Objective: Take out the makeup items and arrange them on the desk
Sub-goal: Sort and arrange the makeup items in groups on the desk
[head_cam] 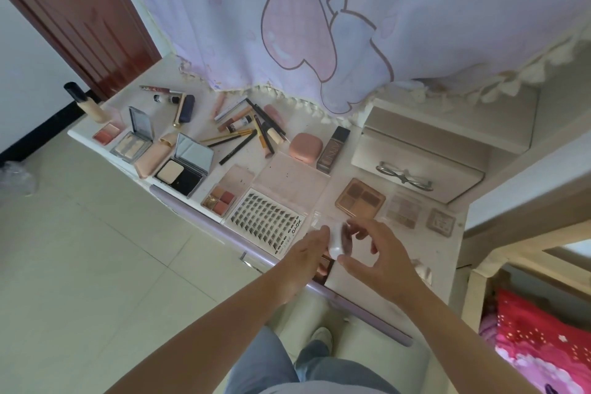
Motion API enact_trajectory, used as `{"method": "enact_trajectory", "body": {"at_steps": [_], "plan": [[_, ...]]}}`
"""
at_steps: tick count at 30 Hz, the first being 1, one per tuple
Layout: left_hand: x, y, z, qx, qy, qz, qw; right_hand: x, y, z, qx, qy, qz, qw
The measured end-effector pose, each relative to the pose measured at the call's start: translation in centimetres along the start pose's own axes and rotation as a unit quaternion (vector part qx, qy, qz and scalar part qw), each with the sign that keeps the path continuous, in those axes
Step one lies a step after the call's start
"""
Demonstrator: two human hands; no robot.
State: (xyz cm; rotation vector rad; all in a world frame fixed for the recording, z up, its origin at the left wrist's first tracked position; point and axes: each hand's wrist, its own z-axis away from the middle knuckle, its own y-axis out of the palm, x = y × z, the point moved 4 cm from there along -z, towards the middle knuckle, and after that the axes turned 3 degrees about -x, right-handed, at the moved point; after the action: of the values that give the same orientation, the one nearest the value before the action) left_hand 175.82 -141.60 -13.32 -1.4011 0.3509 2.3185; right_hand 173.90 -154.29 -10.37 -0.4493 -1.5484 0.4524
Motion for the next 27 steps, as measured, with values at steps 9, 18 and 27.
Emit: {"method": "enact_trajectory", "body": {"at_steps": [9,18,27], "plan": [[-0.1,1.2,0.9,-0.044,0.134,-0.055,0.989,-0.1,0.8,0.2,0.079,0.019,0.019,0.996],[-1.1,1.9,1.8,-0.196,0.275,-0.187,0.923,-0.4,1.8,2.1,0.130,0.143,-0.169,0.966],[-1.2,2.8,2.2,-0.146,0.193,-0.234,0.942,-0.2,1.9,3.8,0.172,0.099,-0.169,0.965]]}}
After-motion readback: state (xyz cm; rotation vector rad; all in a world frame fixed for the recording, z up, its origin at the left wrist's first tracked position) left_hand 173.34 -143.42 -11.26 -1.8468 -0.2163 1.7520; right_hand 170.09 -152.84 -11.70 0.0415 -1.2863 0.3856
